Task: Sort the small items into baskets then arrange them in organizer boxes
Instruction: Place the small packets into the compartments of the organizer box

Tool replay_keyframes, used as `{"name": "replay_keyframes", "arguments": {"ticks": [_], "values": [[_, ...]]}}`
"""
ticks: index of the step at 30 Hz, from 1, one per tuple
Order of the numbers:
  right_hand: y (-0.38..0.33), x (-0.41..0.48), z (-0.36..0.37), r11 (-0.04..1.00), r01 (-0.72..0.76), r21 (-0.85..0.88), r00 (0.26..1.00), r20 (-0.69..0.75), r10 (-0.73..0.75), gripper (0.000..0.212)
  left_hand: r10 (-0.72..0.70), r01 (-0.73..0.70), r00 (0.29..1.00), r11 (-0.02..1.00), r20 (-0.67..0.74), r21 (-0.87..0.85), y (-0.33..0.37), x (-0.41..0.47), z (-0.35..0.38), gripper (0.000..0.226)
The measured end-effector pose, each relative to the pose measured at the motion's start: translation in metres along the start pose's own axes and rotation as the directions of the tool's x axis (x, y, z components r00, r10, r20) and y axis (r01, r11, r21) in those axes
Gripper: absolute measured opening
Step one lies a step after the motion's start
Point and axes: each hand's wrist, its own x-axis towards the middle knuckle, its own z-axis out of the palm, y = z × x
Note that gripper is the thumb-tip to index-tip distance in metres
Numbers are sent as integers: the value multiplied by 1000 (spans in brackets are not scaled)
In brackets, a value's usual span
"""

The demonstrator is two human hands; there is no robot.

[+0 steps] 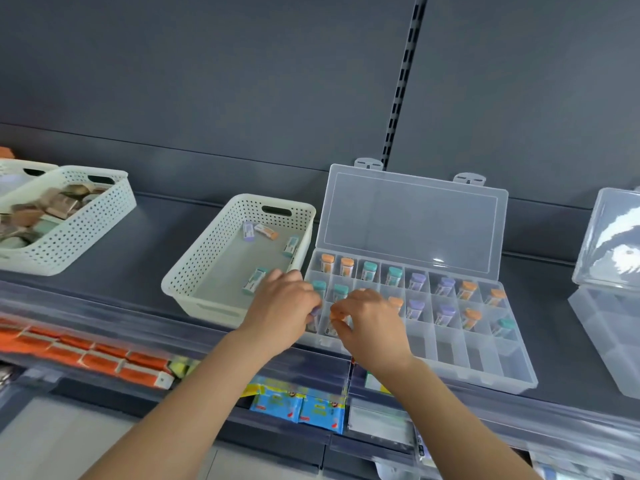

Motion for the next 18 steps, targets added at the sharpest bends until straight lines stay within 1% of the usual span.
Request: {"name": "replay_keyframes", "arguments": {"ticks": [4,8,10,12,15,18], "values": [[-3,3,2,1000,-12,0,999,33,12,16,39,-39,999,999,32,16,-4,5,1,15],[-3,5,2,1000,-20,-20,998,63,21,10,56,-57,998,998,40,4,-8,6,2,14],[-4,5,1,1000,-20,-19,998,57,21,8,63,-63,997,998,43,-19,-10,5,3,13],[-5,5,-1,999,-40,-3,998,44,40,11,70,-68,997,997,39,-44,-13,6,4,15],[-7,8,-4,999,-52,12,999,8,52,16,56,-50,997,990,43,-131,-20,7,1,26],[-9,20,-5,998,-55,44,998,12,54,18,3,3,1000,965,24,-262,-32,8,-14,35]]}}
